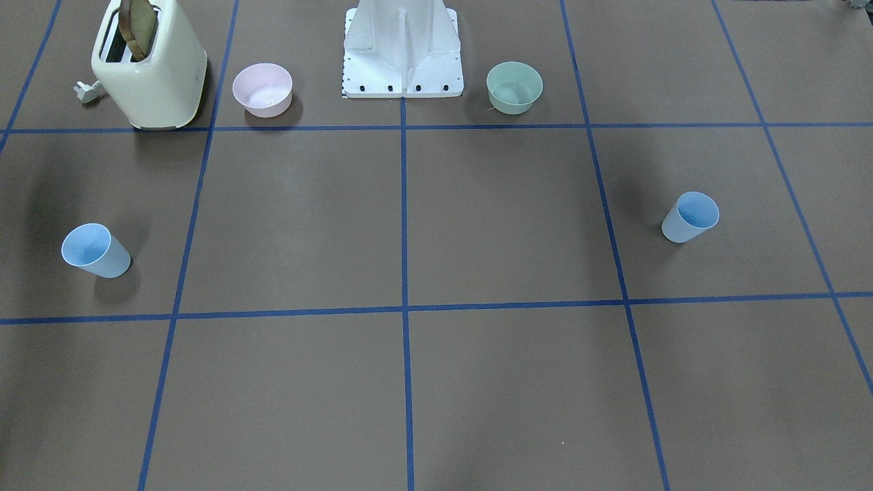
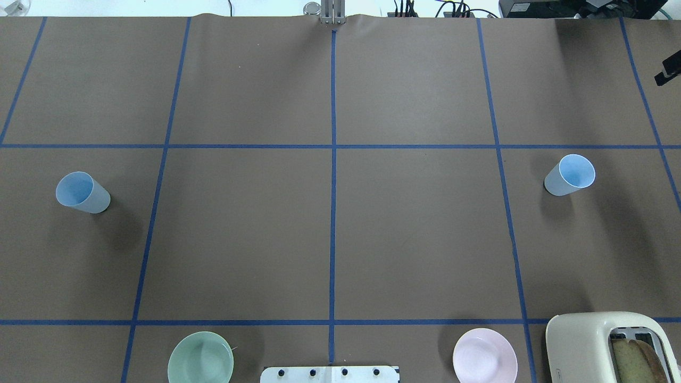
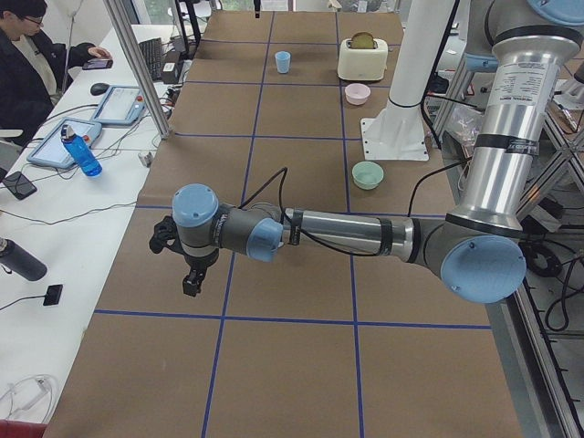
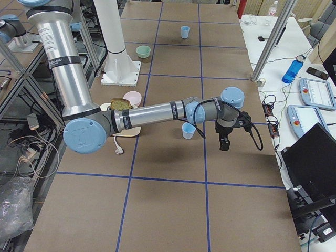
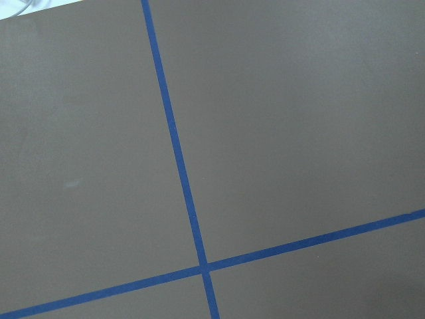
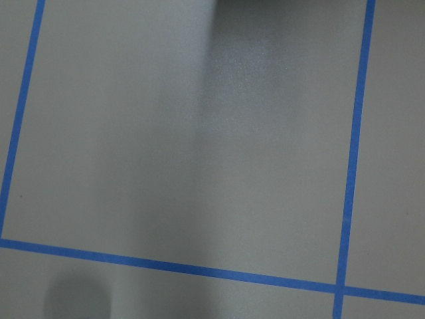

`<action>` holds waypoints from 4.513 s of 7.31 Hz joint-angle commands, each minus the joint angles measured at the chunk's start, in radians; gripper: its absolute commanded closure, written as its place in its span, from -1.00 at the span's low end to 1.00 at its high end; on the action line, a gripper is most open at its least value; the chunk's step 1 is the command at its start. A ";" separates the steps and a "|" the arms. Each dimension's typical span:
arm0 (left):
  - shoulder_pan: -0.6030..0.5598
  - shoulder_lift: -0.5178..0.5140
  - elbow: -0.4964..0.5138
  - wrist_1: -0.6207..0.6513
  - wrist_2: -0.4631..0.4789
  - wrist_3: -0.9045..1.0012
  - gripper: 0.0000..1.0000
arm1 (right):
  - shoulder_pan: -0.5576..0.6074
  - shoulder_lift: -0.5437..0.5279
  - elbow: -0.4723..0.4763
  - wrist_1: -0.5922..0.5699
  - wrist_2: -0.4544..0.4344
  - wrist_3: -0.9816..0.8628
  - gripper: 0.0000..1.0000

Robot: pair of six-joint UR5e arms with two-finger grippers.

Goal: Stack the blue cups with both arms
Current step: 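Move the left and right grippers toward their light-blue cups, then lower the left gripper onto its cup while the right gripper descends too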

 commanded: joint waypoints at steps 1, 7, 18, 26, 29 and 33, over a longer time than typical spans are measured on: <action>0.000 0.000 0.001 0.000 0.000 0.000 -0.97 | 0.000 0.001 -0.001 0.000 0.002 0.001 -1.00; 0.168 0.032 -0.035 -0.302 0.014 -0.491 -0.97 | -0.067 -0.091 0.217 0.002 -0.035 0.235 -1.00; 0.604 0.247 -0.283 -0.414 0.328 -0.856 -0.96 | -0.265 -0.322 0.303 0.284 -0.046 0.469 -1.00; 0.653 0.255 -0.269 -0.413 0.334 -0.857 1.00 | -0.272 -0.322 0.289 0.282 -0.051 0.464 -1.00; 0.655 0.235 -0.289 -0.401 0.319 -0.856 1.00 | -0.287 -0.318 0.260 0.282 -0.052 0.463 -1.00; 0.653 0.054 -0.430 -0.066 0.265 -0.874 1.00 | -0.311 -0.229 0.167 0.284 -0.061 0.469 -1.00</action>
